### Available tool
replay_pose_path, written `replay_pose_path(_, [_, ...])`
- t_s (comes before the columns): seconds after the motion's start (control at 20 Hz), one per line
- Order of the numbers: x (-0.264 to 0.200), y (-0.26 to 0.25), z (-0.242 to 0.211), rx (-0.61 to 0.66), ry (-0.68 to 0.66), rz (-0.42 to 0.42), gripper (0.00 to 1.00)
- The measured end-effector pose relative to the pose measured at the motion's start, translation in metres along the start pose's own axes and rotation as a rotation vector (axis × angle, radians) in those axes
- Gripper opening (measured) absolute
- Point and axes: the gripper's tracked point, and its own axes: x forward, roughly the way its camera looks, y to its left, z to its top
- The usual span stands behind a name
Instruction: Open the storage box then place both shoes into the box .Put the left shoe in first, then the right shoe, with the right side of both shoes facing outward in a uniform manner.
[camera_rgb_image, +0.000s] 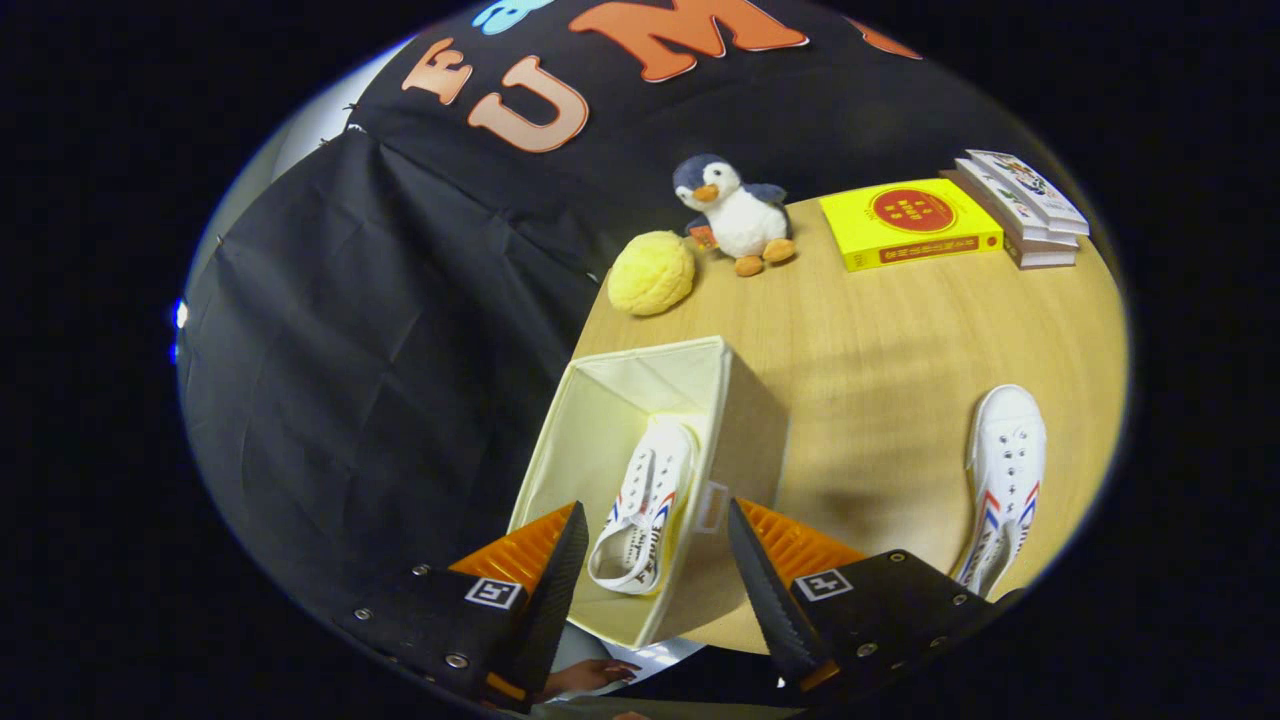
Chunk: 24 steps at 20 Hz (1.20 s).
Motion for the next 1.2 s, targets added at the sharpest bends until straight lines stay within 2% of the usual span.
replay_pose_path(0.4, [-0.032,-0.126,-0.008,0.009,-0.028,-0.231,0.87])
replay_pose_path(0.75, [-0.047,-0.217,-0.041,-0.07,0.041,-0.438,0.87])
replay_pose_path(1.2, [-0.047,-0.271,-0.073,-0.084,0.115,-0.518,0.88])
